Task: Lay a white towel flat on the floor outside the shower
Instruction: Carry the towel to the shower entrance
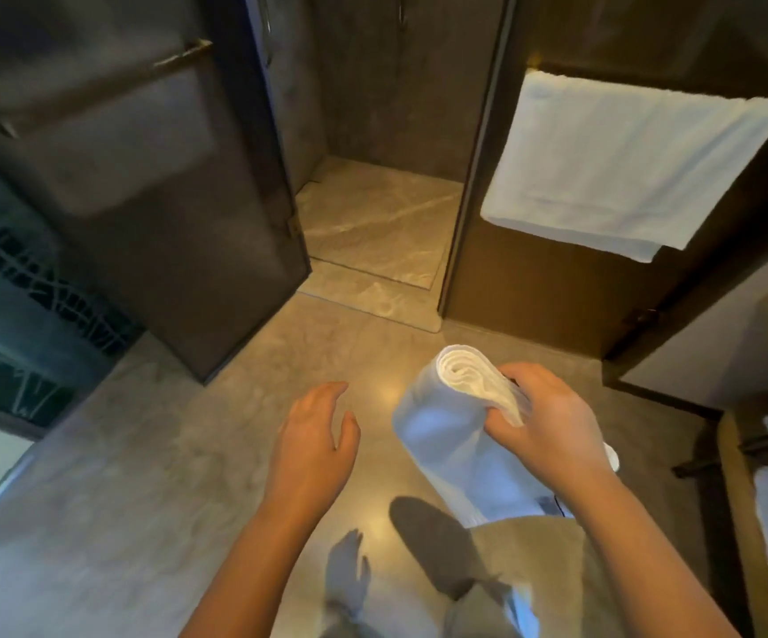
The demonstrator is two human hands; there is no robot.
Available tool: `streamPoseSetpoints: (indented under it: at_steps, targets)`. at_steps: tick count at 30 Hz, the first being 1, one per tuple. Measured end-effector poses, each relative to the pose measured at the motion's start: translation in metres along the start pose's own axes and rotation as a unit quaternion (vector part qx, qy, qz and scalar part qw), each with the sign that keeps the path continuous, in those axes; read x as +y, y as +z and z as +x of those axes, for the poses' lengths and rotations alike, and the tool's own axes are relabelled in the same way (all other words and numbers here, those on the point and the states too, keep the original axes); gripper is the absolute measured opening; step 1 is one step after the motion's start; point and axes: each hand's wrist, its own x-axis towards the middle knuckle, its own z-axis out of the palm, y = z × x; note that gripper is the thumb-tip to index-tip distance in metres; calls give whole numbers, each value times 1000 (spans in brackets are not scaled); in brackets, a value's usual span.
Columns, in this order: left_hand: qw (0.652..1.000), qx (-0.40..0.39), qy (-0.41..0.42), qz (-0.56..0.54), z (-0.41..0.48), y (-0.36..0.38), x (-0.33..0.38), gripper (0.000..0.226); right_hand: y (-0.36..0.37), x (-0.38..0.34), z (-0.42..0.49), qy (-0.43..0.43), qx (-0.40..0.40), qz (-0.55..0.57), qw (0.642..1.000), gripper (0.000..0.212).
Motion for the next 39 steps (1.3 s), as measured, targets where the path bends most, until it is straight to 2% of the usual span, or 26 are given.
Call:
streamPoseSetpoints:
  at_steps: [8, 13, 19, 32, 39]
  targets:
    - [992, 72, -93, -40, -41, -87, -89, 37, 72, -123, 2, -89, -52, 21, 994, 38]
    - [982, 119, -136, -59, -53, -111, -124, 37, 105, -173, 11, -161, -78, 25, 984, 36]
    - [974, 155, -156, -58, -32, -136, -166, 38, 146, -220, 41, -195, -110, 13, 975, 36]
    - [988, 124, -92, 20, 106, -214, -242, 35, 220, -317, 159, -174, -74, 77, 979, 35]
    - [993, 79, -88, -8, 157, -232, -275, 36, 236, -343, 200, -128, -58, 77, 987, 37]
